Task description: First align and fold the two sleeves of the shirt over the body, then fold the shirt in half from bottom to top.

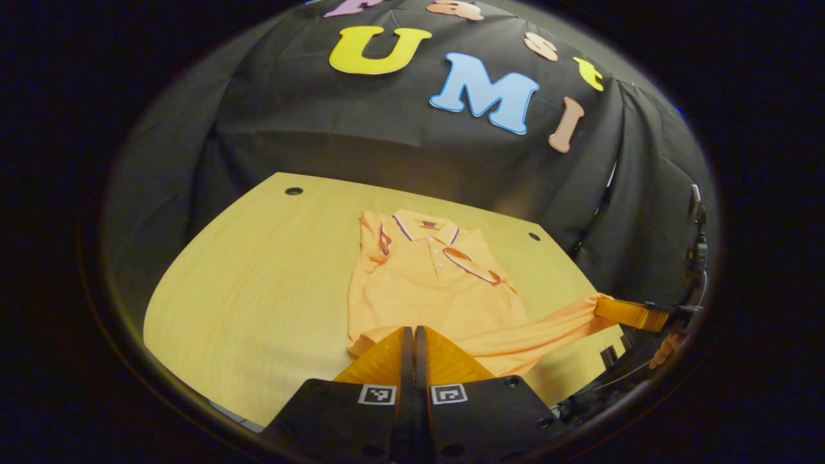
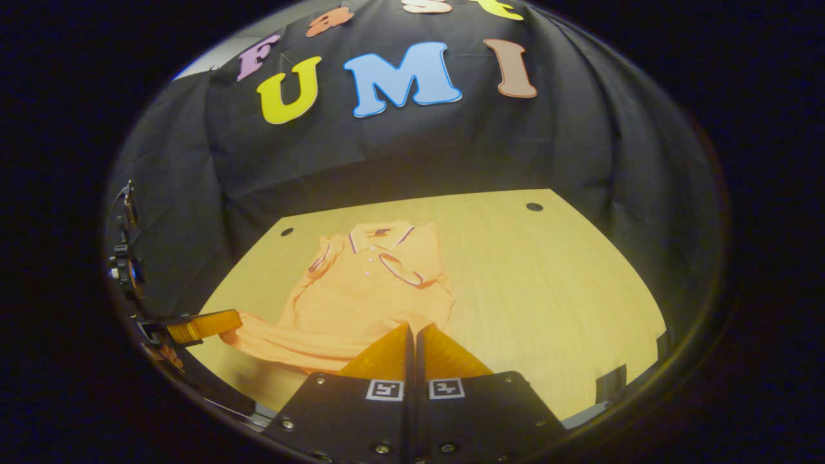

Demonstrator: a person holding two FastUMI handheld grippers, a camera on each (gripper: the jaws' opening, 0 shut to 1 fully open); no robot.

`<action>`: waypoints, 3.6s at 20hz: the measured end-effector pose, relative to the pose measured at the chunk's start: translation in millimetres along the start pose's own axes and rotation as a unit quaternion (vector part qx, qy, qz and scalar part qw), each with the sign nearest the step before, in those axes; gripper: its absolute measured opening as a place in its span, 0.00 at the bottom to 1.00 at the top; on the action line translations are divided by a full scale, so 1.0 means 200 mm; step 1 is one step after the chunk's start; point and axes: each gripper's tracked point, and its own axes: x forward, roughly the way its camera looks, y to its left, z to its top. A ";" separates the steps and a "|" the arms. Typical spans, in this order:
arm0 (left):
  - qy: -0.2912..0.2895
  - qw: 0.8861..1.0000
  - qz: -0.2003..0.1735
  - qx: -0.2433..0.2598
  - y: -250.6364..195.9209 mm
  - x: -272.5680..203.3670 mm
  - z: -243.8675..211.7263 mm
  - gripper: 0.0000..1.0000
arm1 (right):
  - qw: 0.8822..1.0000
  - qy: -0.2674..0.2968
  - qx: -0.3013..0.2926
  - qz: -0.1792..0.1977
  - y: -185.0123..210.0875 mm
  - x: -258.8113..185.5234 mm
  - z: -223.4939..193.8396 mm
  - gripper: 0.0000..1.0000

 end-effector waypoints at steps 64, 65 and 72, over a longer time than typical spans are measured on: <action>-0.106 0.987 0.012 0.121 0.16 1.36 0.94 0.80 | 0.994 -0.043 -0.084 -0.059 0.06 1.31 0.80 0.96; -0.113 0.986 0.009 0.123 0.13 1.32 0.96 0.85 | 0.994 -0.049 -0.083 -0.058 0.06 1.29 0.81 0.96; -0.170 0.976 0.008 0.135 -0.02 1.03 1.07 0.92 | 0.988 -0.115 -0.084 -0.051 0.07 0.96 0.93 0.95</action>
